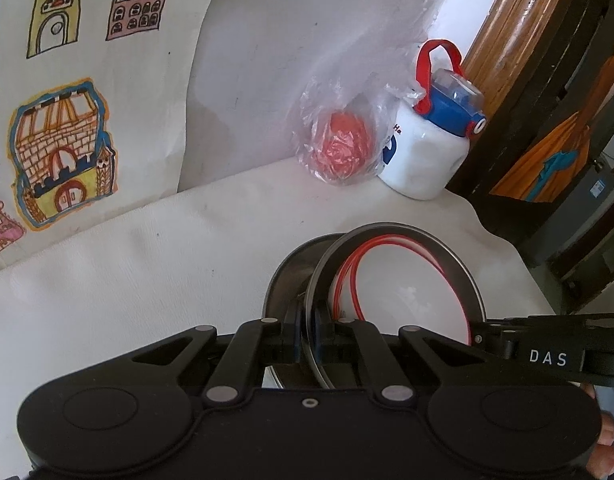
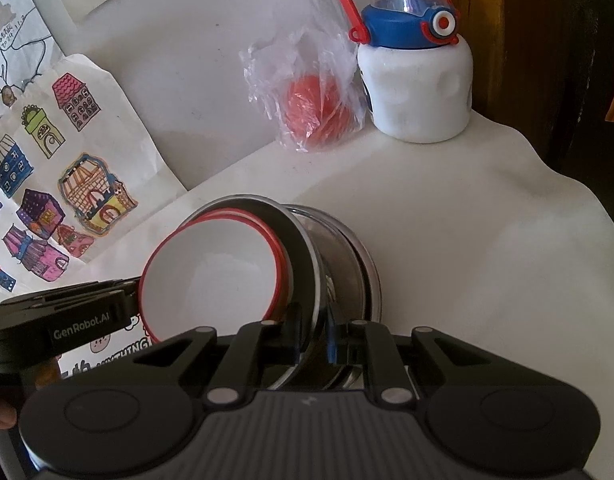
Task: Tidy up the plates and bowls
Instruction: 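Lower the bowl stack onto the steel plates with both tools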
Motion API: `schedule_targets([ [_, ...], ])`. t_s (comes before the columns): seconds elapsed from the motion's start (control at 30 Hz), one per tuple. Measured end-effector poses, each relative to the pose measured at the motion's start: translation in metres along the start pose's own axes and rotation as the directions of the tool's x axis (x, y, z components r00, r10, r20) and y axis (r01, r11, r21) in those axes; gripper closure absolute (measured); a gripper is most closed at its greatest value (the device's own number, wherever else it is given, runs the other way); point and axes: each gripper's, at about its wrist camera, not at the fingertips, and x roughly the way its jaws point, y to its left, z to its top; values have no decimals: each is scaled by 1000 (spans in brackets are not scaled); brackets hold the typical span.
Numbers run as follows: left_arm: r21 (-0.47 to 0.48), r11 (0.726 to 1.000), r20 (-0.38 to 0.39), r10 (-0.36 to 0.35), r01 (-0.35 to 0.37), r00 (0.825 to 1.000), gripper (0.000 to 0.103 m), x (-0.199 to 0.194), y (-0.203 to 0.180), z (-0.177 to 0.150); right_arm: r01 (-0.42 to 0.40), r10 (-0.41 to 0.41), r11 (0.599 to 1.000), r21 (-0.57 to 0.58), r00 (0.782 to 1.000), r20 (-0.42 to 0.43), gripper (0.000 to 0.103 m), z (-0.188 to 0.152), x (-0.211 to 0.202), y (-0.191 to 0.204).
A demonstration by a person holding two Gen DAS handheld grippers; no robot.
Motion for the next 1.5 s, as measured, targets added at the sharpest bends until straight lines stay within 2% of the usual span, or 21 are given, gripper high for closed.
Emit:
schedule_targets([
  [0.9, -20, 1000, 17, 12, -12, 1000, 99, 3, 2, 0, -11, 11, 1000, 3, 1000, 7, 87, 3, 4, -1],
  [1.07, -40, 998, 12, 43, -43, 999, 98, 3, -2, -1, -4, 4, 1000, -3, 1000, -6, 87, 5, 4, -2],
  [1.27, -28, 998, 43, 58, -57, 997, 97, -3, -5, 0, 1, -1, 1000, 2, 1000, -7, 85, 3, 5, -6],
  [1.43, -29, 998, 60, 53, -51, 997, 94, -11, -4, -1, 13, -13, 1000, 6, 1000, 24, 76, 2, 0, -11],
  [1.5, -31, 998, 74, 49, -47, 996, 93, -15, -3, -2, 13, -14, 1000, 13, 999, 34, 69, 0, -2, -13],
])
